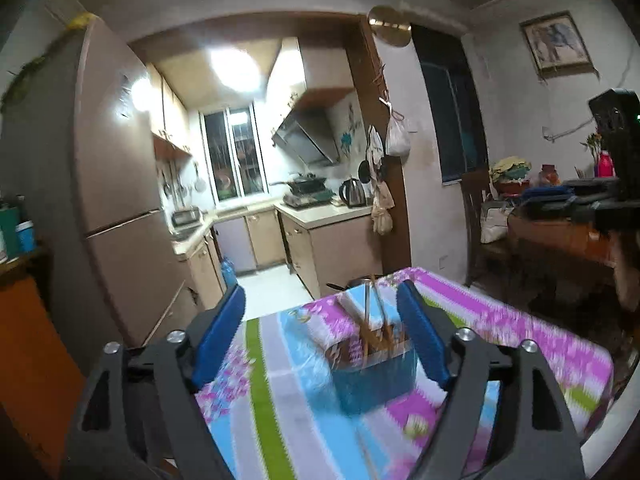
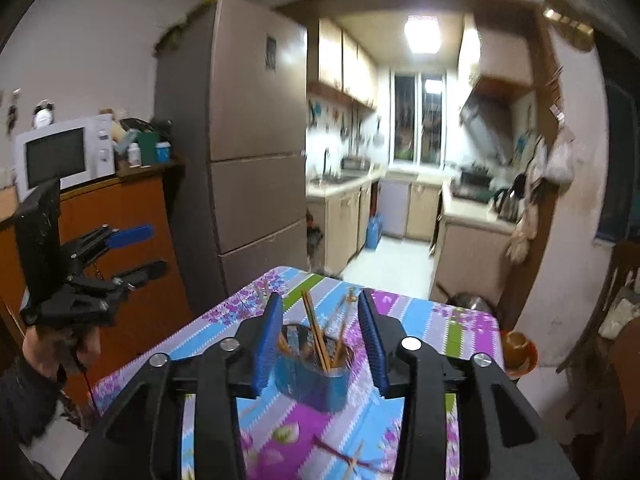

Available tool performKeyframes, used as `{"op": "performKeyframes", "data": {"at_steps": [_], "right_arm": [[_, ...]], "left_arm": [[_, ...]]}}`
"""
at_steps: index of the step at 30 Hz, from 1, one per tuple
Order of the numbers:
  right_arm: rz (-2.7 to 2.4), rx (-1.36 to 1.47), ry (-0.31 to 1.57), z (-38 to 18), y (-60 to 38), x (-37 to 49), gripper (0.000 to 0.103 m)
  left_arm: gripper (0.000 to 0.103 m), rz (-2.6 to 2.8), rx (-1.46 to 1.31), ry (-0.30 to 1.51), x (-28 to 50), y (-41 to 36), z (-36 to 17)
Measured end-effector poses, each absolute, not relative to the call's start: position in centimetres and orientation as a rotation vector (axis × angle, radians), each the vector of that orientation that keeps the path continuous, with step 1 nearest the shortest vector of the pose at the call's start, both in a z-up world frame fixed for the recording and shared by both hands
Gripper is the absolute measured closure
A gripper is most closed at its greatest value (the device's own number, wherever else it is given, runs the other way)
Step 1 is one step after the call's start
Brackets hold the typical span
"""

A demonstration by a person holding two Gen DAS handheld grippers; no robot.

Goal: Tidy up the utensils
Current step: 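Move both open grippers back down toward the remaining chopsticks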

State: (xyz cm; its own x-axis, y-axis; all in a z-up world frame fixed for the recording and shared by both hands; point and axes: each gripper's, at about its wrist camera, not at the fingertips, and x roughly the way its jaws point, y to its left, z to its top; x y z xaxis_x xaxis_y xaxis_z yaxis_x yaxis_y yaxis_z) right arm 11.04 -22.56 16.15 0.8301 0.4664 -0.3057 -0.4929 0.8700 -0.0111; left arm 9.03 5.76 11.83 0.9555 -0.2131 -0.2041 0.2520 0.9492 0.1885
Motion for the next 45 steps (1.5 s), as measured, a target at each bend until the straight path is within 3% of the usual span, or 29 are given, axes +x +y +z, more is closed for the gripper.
{"op": "performKeyframes", "data": {"at_steps": [10,14,22,30,35,45], "right_arm": [[0.34,0.053,0.417,-6.5,-25.3,0.8,0.065],[0.296,0.047,0.469,-10.7,-24.4,0.5,0.069],[0.261,-0.008,0.492,-13.2,-23.6,1.5,0.078],[0.246,-0.032,0.468,-13.1,-22.7,2.3,0.084],[0.247,-0.036,0.475,-13.5,-22.5,2.5,0.085],[0.247,-0.036,0.462,-13.7,-22.7,2.1,0.086]], "left_arm": [[0.025,-0.205,0.154,0.415,2.3,6.8,-7.4],[0.025,-0.179,0.083,0.458,2.1,6.4,-11.5],[0.026,-0.189,0.09,0.477,1.5,5.1,-14.0],[0.063,-0.215,0.072,0.49,2.2,4.4,-14.9],[0.076,-0.223,0.08,0.477,2.1,3.6,-15.0],[0.079,-0.188,0.057,0.425,1.1,3.0,-15.5]]}}
